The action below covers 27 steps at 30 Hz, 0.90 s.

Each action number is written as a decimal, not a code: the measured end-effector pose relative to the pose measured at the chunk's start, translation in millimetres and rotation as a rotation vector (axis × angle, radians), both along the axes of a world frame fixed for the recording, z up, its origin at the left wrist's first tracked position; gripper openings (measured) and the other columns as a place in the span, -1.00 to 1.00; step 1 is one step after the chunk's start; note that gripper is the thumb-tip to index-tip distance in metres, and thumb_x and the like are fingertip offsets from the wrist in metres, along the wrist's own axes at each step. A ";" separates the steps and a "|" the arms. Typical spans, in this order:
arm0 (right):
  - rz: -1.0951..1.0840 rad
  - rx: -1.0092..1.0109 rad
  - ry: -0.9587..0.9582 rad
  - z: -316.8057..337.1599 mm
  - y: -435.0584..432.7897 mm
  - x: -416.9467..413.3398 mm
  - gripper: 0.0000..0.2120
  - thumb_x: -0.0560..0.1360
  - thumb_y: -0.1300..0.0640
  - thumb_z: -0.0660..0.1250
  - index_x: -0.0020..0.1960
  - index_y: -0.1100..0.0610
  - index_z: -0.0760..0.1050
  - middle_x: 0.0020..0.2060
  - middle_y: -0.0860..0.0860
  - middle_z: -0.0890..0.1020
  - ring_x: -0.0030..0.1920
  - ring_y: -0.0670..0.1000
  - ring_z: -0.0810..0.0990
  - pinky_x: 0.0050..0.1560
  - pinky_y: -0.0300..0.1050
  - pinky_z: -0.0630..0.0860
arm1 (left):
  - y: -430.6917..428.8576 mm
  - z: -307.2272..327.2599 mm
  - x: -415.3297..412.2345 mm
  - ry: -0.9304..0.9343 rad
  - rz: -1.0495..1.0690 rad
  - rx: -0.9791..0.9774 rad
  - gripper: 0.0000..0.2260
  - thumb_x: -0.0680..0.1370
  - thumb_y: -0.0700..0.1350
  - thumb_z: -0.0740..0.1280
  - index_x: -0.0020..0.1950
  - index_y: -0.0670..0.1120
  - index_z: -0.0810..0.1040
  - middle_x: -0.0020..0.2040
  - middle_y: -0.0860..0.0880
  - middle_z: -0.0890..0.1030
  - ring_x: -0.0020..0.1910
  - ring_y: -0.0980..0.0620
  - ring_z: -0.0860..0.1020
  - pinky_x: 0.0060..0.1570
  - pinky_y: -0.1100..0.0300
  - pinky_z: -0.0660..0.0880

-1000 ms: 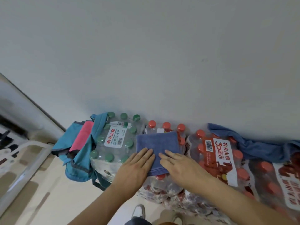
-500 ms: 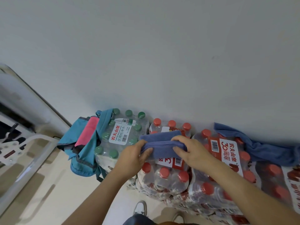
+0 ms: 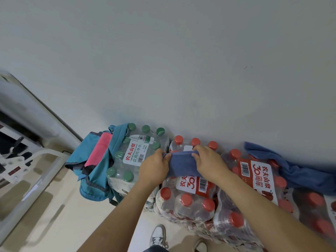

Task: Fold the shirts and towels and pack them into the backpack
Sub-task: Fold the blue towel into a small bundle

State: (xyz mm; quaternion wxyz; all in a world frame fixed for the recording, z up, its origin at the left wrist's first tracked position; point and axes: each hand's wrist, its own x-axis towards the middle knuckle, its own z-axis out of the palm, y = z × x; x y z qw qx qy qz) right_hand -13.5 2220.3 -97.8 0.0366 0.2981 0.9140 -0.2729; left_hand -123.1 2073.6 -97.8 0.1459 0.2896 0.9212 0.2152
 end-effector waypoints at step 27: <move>0.371 0.332 0.275 0.8 -5.7 27.9 -0.55 0.53 -0.14 0.14 0.33 0.04 0.45 0.32 -0.07 0.49 0.33 -0.05 0.43 0.25 -0.02 0.39 | 7.5 -12.9 20.6 0.745 -0.528 -0.014 -0.67 0.43 0.00 0.29 0.16 -0.05 0.57 0.00 -0.03 0.61 -0.04 -0.05 0.58 0.28 0.01 0.30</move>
